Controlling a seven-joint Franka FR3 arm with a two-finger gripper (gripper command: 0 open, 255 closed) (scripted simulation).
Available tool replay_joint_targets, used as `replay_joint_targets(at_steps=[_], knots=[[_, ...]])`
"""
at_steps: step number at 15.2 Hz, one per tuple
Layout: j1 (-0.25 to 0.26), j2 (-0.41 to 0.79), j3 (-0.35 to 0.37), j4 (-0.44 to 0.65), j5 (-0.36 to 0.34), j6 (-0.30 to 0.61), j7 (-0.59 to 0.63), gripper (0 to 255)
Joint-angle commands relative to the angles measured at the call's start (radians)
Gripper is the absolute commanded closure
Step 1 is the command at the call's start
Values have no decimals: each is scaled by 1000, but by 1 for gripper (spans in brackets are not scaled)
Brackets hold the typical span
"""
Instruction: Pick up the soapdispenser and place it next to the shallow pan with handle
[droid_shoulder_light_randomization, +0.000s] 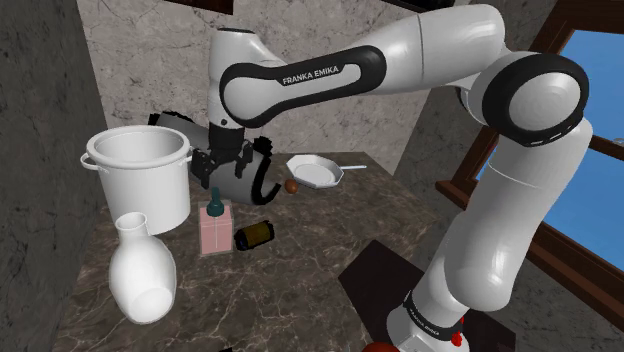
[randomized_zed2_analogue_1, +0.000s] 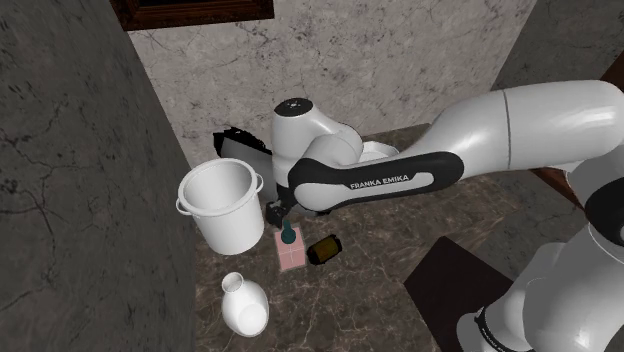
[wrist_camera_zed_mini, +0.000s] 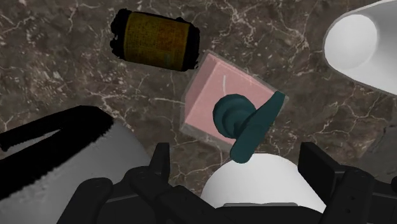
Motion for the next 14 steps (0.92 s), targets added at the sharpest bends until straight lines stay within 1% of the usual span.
replay_joint_targets(at_steps=[1, 8, 14], knots=[[12, 55, 7, 51, -14, 3, 23, 0], [16, 99, 4, 2, -29, 94, 33, 0], [16, 99, 4, 2, -29, 94, 33, 0]])
